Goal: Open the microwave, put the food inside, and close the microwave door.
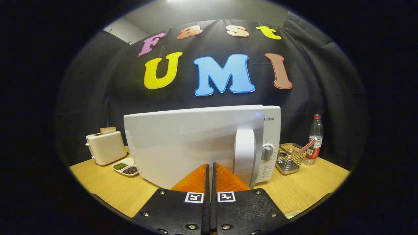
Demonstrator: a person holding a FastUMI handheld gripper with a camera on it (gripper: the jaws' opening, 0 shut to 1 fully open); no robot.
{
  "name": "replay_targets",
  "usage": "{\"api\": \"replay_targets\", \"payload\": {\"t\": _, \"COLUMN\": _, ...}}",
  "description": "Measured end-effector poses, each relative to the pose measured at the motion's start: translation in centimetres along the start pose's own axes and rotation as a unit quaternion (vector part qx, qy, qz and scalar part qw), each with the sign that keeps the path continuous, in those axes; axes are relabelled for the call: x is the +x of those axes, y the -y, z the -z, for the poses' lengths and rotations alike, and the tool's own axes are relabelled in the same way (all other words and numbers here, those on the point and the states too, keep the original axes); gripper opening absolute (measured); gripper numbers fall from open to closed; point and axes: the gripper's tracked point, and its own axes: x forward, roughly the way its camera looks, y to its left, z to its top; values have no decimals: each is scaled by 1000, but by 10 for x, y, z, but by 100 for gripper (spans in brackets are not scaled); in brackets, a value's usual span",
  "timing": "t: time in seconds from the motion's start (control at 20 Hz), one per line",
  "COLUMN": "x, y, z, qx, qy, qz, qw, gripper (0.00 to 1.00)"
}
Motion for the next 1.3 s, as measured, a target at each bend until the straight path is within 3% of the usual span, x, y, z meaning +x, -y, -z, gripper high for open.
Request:
{"api": "replay_targets", "payload": {"t": 0.75, "x": 74, "y": 19, "z": -1, "qx": -25, "qy": -1, "qz": 48, "qw": 999, "gripper": 3}}
{"api": "replay_targets", "payload": {"t": 0.8, "x": 71, "y": 22, "z": 4, "qx": -6, "qy": -22, "qz": 47, "qw": 999, "gripper": 2}}
{"api": "replay_targets", "payload": {"t": 0.95, "x": 71, "y": 18, "z": 3, "qx": -26, "qy": -19, "qz": 54, "qw": 998, "gripper": 2}}
{"api": "replay_targets", "payload": {"t": 1.3, "x": 49, "y": 13, "z": -8, "qx": -19, "qy": -47, "qz": 22, "qw": 998, "gripper": 3}}
